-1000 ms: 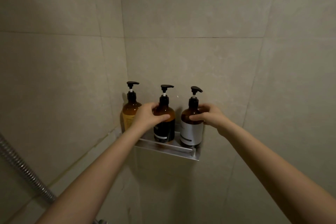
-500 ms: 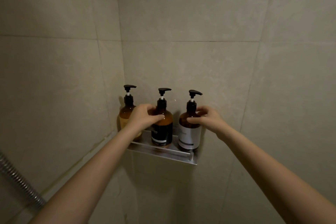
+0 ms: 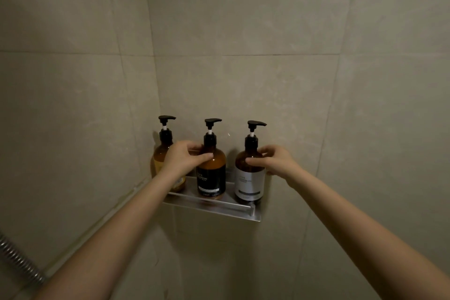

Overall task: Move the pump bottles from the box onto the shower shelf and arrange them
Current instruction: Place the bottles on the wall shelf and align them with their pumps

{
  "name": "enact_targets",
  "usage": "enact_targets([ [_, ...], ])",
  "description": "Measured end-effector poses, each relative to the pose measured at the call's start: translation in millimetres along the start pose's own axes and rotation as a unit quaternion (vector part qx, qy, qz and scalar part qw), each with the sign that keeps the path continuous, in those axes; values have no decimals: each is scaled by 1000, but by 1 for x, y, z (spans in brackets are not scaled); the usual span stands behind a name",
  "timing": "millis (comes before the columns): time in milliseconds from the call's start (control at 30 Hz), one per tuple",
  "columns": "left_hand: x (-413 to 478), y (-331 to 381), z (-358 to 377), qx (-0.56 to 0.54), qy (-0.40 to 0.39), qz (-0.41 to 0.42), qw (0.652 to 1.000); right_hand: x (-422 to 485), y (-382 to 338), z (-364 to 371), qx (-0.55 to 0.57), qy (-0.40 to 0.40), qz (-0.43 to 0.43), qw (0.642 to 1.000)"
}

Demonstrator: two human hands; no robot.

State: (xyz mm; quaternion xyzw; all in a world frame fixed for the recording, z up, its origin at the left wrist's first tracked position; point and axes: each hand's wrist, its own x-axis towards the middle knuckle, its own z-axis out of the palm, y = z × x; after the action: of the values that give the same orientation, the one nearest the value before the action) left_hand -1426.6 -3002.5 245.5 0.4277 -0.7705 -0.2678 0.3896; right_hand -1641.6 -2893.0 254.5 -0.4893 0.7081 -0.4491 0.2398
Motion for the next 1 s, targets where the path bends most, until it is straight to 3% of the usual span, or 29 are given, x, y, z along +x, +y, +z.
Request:
enact_targets([
  [167, -3, 0, 1, -17, 10, 4, 1000, -3, 3, 1, 46, -15, -4, 999],
  [800, -14, 2, 5, 4, 29, 21, 999, -4, 9, 9, 58, -4, -11, 998],
  [933, -23, 4, -5, -23, 168, 46, 984, -5, 9, 10, 54, -4, -15, 998],
  [1000, -23, 3, -16, -65, 260, 17, 963, -4, 9, 10, 52, -4, -17, 998],
])
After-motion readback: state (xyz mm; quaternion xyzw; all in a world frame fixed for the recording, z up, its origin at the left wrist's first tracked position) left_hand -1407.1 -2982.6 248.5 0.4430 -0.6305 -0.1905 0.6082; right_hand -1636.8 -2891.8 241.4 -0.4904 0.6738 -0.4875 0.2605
